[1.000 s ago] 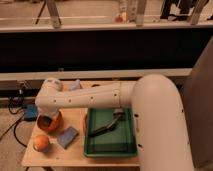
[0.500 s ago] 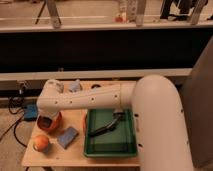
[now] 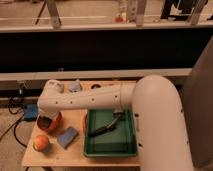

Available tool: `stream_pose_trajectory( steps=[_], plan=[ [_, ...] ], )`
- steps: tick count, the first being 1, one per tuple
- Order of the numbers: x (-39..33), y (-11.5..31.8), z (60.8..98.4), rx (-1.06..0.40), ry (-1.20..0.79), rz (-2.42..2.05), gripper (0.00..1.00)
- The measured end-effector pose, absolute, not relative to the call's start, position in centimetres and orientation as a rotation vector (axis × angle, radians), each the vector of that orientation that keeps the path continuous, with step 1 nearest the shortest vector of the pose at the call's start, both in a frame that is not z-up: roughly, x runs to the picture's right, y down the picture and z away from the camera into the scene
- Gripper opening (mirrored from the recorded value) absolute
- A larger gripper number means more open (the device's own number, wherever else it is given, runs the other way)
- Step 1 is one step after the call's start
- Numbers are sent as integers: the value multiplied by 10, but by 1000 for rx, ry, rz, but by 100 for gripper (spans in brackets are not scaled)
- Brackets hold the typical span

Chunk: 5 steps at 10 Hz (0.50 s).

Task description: Place eraser in red bowl

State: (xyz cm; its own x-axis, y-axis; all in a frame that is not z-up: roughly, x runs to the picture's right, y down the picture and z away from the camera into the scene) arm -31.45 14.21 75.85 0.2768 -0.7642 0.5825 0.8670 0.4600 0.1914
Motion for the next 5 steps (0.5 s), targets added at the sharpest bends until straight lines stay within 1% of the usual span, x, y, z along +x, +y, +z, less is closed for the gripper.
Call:
stream_pose_trajectory(
  steps=[5],
  plan=[
    [-314,140,761,-166,-684,-1100,13]
  ],
)
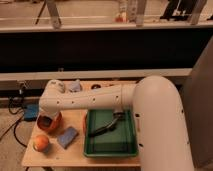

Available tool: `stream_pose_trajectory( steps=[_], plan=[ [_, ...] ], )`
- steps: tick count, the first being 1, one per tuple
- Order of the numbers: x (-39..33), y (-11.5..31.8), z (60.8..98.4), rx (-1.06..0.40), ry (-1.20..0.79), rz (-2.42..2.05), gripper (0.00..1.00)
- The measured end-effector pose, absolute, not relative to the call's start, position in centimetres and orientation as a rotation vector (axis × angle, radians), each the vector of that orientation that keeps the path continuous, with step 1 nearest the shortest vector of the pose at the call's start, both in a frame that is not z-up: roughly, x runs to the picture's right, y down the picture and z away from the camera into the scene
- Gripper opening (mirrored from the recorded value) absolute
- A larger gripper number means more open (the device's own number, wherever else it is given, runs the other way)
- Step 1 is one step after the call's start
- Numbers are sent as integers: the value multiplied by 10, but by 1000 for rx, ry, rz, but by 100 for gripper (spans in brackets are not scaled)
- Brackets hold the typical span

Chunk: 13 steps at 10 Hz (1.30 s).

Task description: Place eraser in red bowl

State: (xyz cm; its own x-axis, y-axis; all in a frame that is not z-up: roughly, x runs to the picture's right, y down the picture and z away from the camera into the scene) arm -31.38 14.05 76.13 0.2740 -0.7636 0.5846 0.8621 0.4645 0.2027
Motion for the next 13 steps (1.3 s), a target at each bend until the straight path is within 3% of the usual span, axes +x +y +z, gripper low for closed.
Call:
stream_pose_trajectory(
  steps=[4,7,9,11,13],
  plan=[
    [-313,141,760,-159,-695,-1099,44],
    [-312,141,759,-154,-705,-1096,46],
    [-311,142,758,-154,-713,-1095,57],
    [-308,141,759,-148,-722,-1087,58],
    [-309,143,756,-150,-729,-1089,67]
  ],
)
